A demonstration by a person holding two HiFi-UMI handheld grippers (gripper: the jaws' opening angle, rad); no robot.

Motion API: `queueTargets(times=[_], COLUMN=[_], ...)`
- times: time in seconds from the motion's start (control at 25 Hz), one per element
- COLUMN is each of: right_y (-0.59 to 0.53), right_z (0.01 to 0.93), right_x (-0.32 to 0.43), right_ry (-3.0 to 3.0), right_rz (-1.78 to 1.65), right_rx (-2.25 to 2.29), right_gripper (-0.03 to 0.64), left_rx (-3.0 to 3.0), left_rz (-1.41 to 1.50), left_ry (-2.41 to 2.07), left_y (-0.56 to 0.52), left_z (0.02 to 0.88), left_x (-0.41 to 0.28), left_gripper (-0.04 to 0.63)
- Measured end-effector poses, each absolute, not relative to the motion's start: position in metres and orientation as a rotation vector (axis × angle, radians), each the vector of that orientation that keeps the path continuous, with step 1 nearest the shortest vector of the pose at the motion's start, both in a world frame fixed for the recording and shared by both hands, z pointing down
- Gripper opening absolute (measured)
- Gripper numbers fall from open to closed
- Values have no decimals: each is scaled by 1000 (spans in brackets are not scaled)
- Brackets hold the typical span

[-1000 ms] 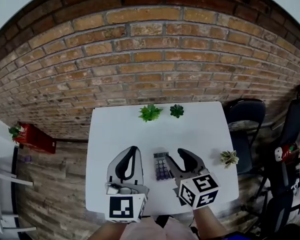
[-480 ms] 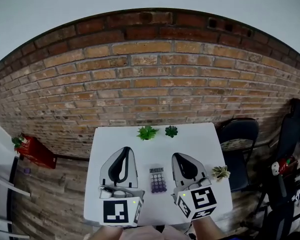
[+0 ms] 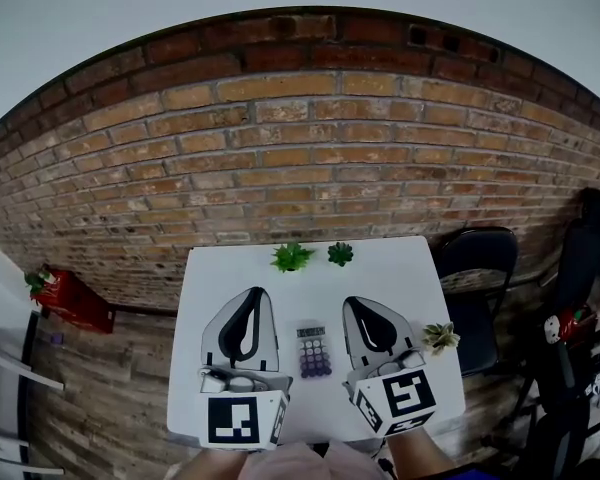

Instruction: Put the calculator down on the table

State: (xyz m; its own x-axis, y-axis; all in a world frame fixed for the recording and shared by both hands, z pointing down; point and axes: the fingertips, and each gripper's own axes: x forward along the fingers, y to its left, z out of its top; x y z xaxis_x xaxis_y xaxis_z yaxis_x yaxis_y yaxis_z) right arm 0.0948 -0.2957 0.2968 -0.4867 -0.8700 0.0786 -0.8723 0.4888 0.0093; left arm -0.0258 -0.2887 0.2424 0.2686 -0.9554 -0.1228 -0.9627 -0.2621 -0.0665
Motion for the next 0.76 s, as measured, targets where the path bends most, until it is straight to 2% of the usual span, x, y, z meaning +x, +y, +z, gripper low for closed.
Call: queueTargets(times=[0.76], right_y=[-295], right_z=[304], right_x=[87], right_ry=[-2627], right_rz=[61], right_rx=[1565], right_gripper=[-2], left_rx=[-2425], left_rz=[53], left_ry=[1794], left_y=[-288], left_z=[254], left_x=[-28], left_gripper=[18])
